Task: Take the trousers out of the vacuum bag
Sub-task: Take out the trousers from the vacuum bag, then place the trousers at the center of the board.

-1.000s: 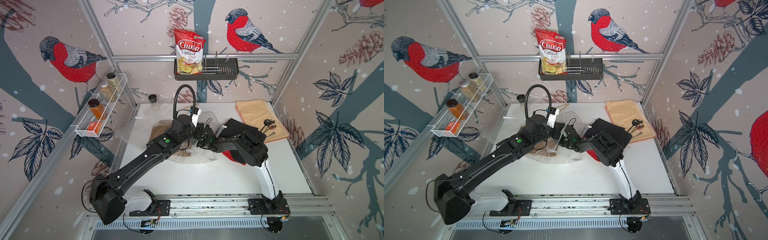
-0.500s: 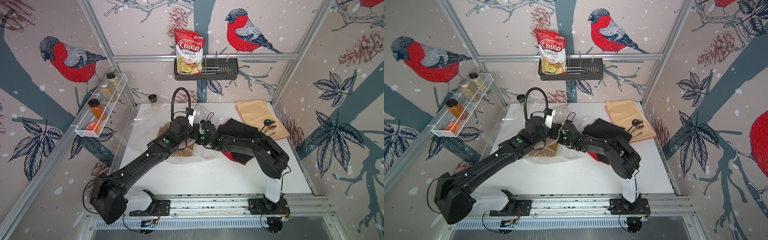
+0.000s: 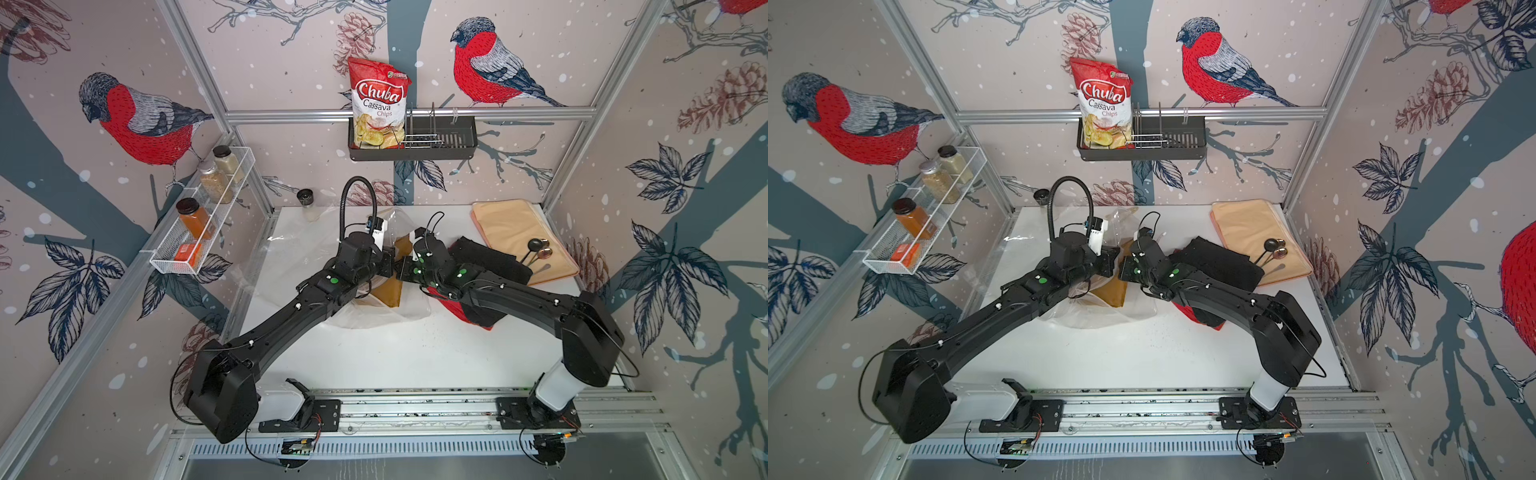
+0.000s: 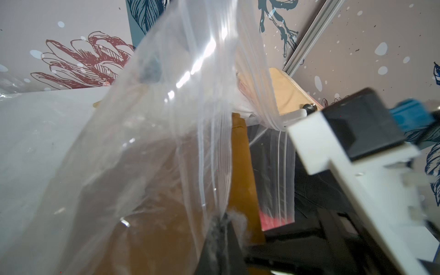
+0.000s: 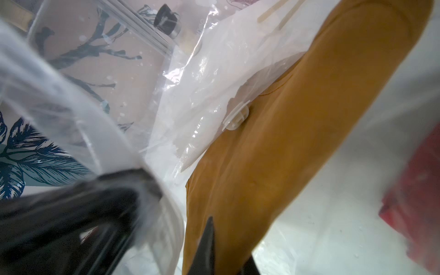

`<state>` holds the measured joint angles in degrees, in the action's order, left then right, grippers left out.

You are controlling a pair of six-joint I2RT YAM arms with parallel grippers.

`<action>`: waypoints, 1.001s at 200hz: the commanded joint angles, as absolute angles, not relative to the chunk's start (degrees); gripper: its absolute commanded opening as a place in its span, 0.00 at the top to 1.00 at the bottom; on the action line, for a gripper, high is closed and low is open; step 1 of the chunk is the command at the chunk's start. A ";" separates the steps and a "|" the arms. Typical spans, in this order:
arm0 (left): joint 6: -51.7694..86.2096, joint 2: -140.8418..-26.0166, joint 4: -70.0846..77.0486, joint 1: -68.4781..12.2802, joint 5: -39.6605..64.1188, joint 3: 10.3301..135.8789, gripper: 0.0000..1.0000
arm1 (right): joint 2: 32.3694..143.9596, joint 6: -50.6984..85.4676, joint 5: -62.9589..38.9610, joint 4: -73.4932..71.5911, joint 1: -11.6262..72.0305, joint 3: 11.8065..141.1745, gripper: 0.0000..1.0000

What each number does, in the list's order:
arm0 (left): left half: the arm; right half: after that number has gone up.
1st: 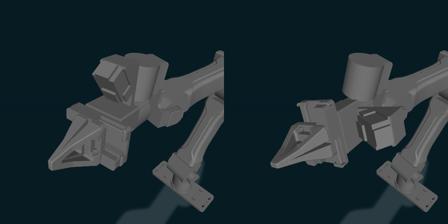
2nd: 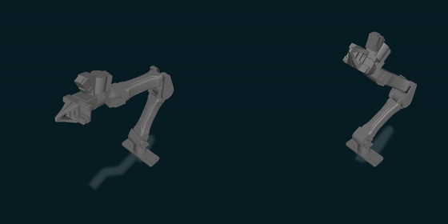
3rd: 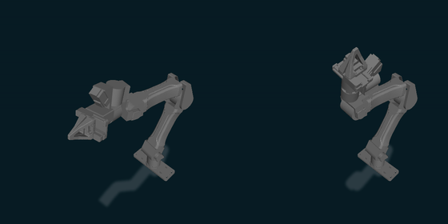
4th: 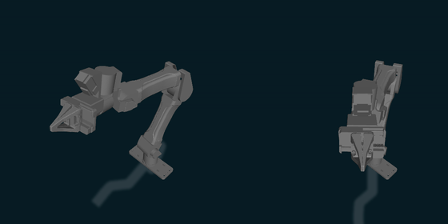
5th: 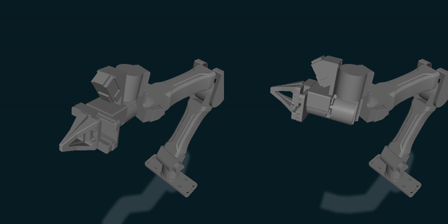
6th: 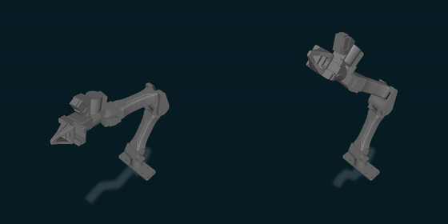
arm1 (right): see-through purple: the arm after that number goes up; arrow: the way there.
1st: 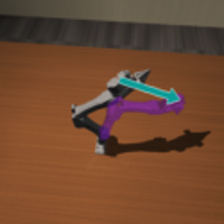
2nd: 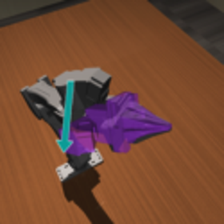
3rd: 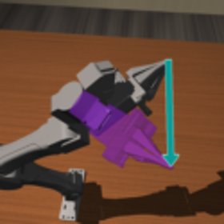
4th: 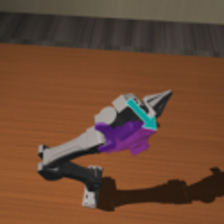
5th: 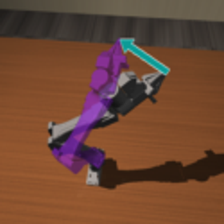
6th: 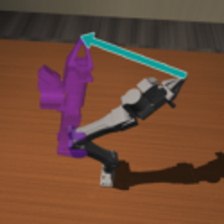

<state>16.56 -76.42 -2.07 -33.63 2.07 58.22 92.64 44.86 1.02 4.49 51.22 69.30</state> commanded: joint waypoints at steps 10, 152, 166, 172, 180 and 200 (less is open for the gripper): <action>17.12 -77.50 -0.80 -32.78 2.79 59.40 1.00 | 87.90 41.74 4.37 4.48 51.42 69.32 1.00; 16.32 -88.65 2.28 -31.28 8.59 58.10 1.00 | 81.42 34.89 4.89 20.91 50.54 90.63 1.00; 16.18 -89.40 2.64 -31.28 10.28 58.26 1.00 | 81.99 33.82 3.74 20.83 50.52 91.53 1.00; 16.22 -89.63 2.85 -31.29 11.08 58.48 1.00 | 82.35 33.39 3.23 20.75 50.52 91.74 1.00; 16.23 -89.81 2.98 -31.25 11.94 58.82 1.00 | 82.53 32.84 2.17 20.22 50.65 91.48 1.00; 16.18 -89.65 4.37 -31.29 14.58 59.06 1.00 | 82.53 32.52 -1.43 17.86 50.69 89.74 1.00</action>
<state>16.51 -89.65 2.48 -31.29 9.89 58.57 82.78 34.63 2.76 29.04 50.54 90.39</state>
